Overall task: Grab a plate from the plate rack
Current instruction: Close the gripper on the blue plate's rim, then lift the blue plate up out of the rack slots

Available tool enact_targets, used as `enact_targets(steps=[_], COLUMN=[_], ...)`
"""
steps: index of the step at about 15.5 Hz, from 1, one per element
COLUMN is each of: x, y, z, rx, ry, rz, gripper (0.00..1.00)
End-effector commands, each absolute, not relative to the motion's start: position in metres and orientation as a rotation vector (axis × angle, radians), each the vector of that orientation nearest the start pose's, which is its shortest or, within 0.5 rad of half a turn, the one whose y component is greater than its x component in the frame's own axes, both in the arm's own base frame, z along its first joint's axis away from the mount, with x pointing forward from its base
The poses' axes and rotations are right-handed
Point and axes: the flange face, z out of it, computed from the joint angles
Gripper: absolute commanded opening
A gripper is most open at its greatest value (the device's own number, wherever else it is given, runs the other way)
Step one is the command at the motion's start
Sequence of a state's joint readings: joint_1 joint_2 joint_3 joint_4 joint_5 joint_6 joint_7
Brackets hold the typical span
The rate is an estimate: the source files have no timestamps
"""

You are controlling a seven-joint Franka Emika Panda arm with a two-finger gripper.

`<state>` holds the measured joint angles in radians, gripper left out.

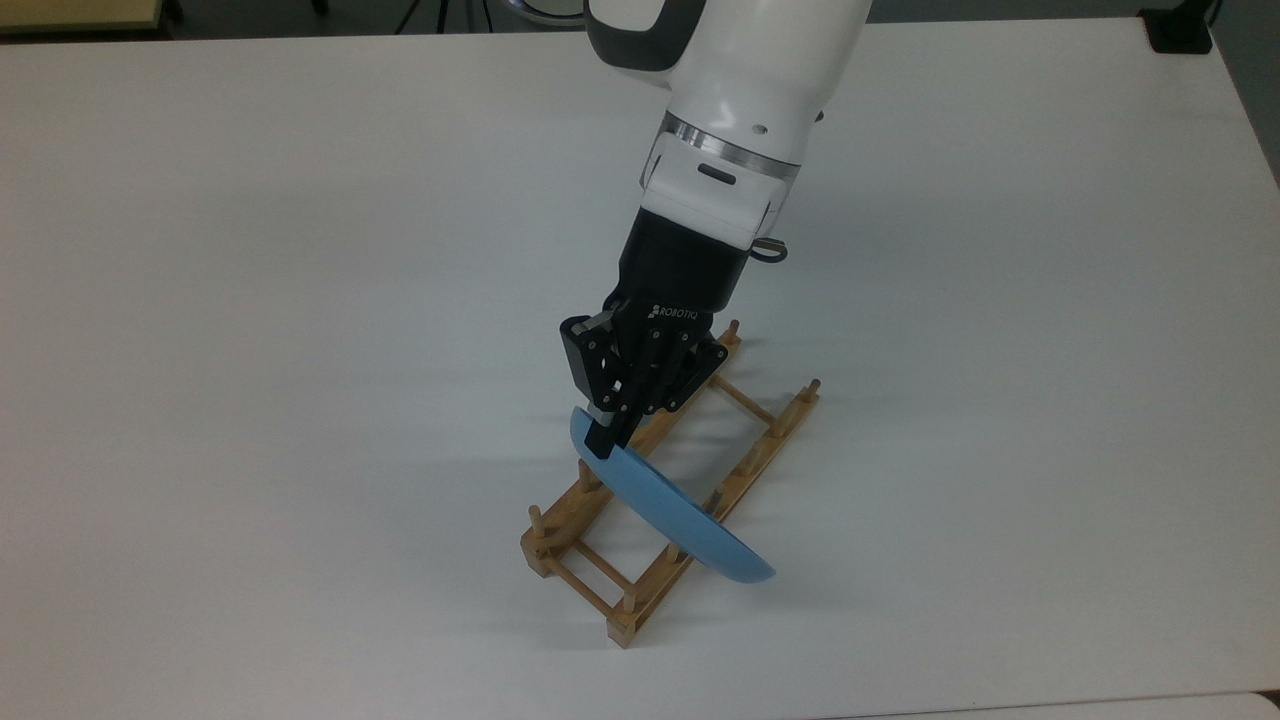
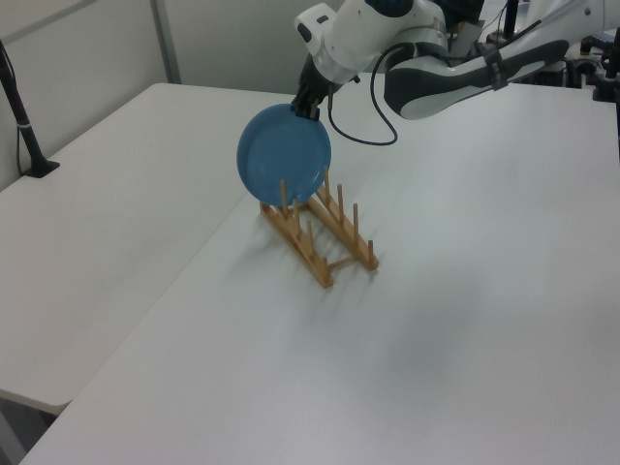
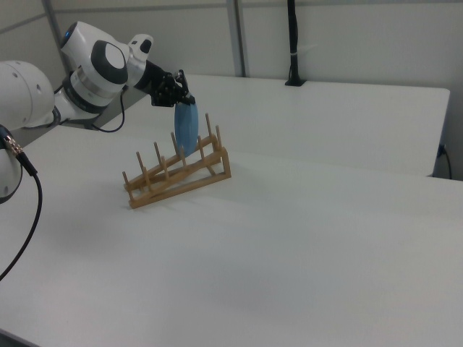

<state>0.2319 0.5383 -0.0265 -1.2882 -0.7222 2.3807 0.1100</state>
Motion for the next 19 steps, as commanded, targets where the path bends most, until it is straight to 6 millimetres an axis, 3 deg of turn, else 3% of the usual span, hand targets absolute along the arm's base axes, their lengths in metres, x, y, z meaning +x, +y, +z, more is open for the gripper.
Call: enact_targets(steps=[1,8,11,13,16,19], x=[0.738,0.724,0.701,0.691,0.687,0.676], y=[0.154,0.151,0.137,0.113,0.07,0.018], z=[0.518,0.568,0.61,0.637,0.65,0.649], rx=[2.368,2.321,2.334,2.361,2.443,2.707], ry=[0.591,0.568,0.509,0.37,0.18,-0.099], rz=[0.854,0.921,0.982,1.051,1.089,1.092], gripper=[0.0,0.0,0.0,0.0,0.0,0.0])
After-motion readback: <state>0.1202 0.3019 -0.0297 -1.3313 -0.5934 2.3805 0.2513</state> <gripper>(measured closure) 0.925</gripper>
